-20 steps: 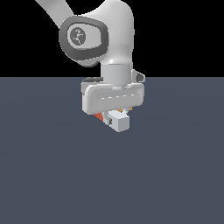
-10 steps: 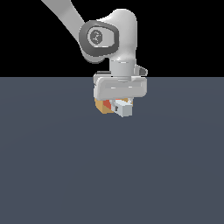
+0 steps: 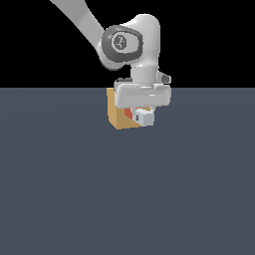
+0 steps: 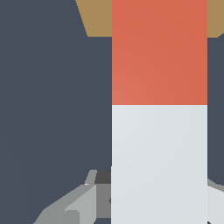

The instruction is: Insert the peg into the horizontal hole in a box.

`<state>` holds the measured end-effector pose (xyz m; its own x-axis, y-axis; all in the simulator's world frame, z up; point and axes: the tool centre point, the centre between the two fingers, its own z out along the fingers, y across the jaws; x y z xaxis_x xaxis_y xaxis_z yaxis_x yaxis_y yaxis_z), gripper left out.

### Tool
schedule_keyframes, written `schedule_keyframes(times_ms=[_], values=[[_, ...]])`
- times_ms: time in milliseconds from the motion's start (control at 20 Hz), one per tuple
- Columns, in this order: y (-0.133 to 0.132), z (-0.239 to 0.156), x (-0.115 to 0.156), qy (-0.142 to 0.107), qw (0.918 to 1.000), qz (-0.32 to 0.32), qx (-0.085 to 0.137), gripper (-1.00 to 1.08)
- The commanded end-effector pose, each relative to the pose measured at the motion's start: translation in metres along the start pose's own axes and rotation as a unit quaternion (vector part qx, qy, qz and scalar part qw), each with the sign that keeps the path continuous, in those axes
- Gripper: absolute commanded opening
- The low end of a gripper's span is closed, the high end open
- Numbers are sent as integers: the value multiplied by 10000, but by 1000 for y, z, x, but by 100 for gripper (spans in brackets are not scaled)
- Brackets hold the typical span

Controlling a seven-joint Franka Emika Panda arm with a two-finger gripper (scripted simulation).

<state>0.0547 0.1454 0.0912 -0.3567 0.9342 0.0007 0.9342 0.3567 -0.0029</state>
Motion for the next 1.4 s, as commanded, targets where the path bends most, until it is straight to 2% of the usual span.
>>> schedule_keyframes(times_ms=[0, 1000, 1150, 1350], values=[[5, -3, 2, -4, 10000, 48, -15, -100], [5, -2, 4, 2, 10000, 40, -11, -100], [4, -2, 13, 2, 10000, 40, -11, -100], [4, -3, 39, 2, 10000, 39, -18, -100]])
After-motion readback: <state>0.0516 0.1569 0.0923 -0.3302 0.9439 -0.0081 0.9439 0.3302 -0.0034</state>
